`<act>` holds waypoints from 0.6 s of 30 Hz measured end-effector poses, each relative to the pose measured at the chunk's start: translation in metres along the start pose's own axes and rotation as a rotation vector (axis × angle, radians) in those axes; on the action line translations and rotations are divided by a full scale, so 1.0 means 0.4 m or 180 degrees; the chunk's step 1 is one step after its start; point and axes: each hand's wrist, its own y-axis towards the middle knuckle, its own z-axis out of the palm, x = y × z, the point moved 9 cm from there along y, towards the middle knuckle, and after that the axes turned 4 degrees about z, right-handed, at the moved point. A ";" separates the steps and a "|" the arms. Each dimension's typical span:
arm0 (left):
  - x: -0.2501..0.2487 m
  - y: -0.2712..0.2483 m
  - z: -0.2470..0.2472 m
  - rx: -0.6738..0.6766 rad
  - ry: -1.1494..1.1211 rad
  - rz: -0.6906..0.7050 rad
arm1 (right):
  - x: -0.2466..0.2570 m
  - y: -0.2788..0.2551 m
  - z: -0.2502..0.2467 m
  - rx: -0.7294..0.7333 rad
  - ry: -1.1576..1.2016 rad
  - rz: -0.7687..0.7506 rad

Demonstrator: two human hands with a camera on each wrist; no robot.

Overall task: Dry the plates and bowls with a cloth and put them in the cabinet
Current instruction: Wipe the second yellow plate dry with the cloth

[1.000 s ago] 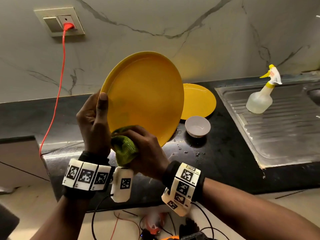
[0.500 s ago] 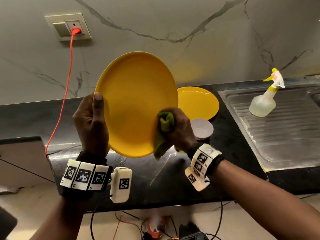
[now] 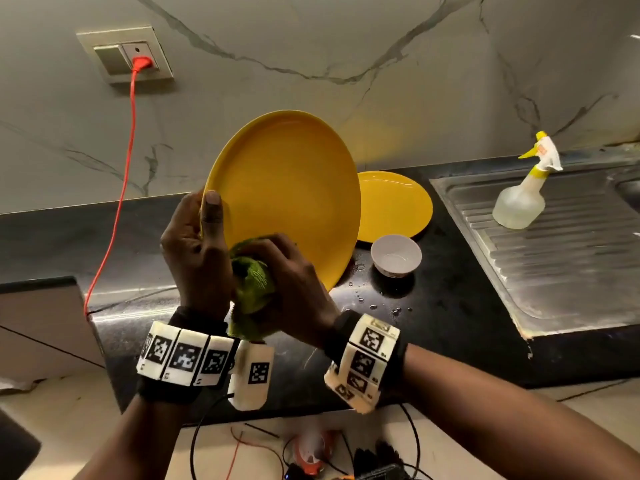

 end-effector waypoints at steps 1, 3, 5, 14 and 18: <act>0.001 0.000 -0.001 0.0019 0.0000 -0.0002 | 0.015 0.017 -0.010 -0.0069 -0.0064 -0.0208; 0.006 -0.002 -0.006 0.0027 -0.0064 -0.0047 | 0.019 0.052 -0.042 -0.0277 -0.0398 -0.0463; 0.008 -0.007 -0.014 0.0047 -0.0119 -0.0069 | -0.030 0.081 -0.094 -0.0554 -0.0726 -0.0352; 0.008 -0.033 -0.030 0.0136 -0.0358 -0.0116 | -0.221 0.023 -0.217 -0.1237 -0.0207 0.0957; 0.008 -0.024 -0.019 0.0148 -0.0426 -0.0190 | -0.088 0.016 -0.105 -0.0338 0.0053 0.0341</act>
